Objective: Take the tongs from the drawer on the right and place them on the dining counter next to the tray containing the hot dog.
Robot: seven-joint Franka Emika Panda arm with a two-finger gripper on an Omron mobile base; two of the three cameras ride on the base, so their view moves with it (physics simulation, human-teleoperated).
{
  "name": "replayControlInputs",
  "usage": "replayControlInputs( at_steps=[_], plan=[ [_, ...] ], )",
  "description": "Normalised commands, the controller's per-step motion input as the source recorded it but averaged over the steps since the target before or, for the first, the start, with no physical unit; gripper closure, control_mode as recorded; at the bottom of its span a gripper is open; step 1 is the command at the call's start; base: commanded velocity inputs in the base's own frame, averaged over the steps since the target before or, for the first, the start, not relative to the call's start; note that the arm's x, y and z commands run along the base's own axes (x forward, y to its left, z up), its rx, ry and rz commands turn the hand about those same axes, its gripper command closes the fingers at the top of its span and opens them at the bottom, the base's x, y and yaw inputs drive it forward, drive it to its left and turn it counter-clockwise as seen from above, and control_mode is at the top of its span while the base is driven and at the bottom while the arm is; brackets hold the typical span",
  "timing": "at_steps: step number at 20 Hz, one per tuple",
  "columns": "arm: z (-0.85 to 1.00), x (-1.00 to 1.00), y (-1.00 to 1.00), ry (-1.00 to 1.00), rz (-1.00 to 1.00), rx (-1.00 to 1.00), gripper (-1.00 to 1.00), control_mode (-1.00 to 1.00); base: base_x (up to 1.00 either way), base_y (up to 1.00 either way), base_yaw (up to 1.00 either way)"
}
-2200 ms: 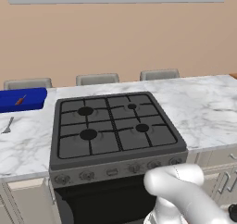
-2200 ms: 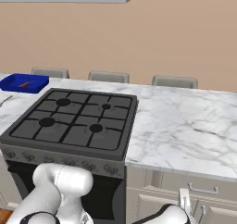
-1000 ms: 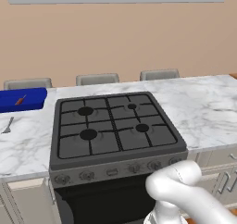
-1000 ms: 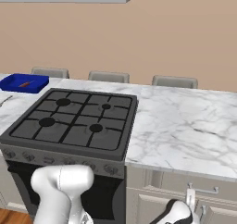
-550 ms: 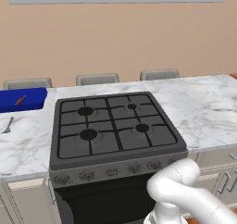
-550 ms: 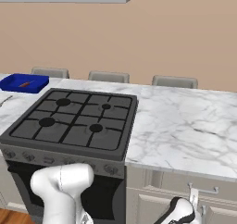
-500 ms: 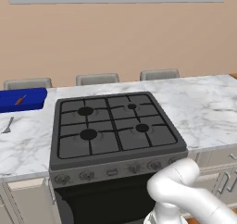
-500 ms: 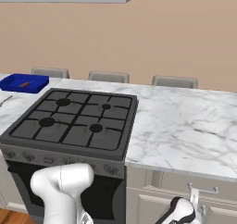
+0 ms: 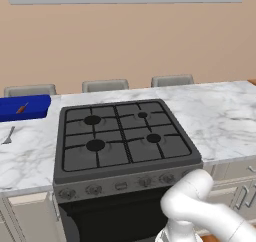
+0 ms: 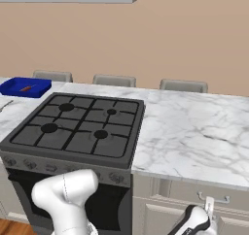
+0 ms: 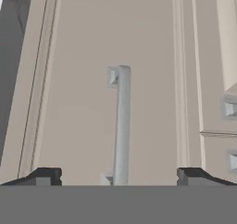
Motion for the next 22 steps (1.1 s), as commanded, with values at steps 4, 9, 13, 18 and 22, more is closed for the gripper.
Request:
replayControlInputs(
  at_steps=[4, 9, 13, 18, 22],
  plan=[
    [-0.21, 0.35, -0.21, 0.00, 0.00, 0.01, -1.00, -1.00, 0.00, 0.00, 0.00],
    [-0.24, 0.30, -0.21, 0.00, 0.00, 0.01, -1.00, -1.00, 0.00, 0.00, 0.00],
    [-0.29, 0.21, -0.22, -0.01, 0.00, 0.00, -1.00, -1.00, 0.00, 0.00, 0.00],
    [-0.27, 0.18, -0.19, -0.05, 0.00, 0.01, -1.00, -1.00, 0.00, 0.00, 0.00],
    [-0.24, 0.17, -0.18, -0.07, 0.00, 0.02, -1.00, -1.00, 0.00, 0.00, 0.00]
  ],
)
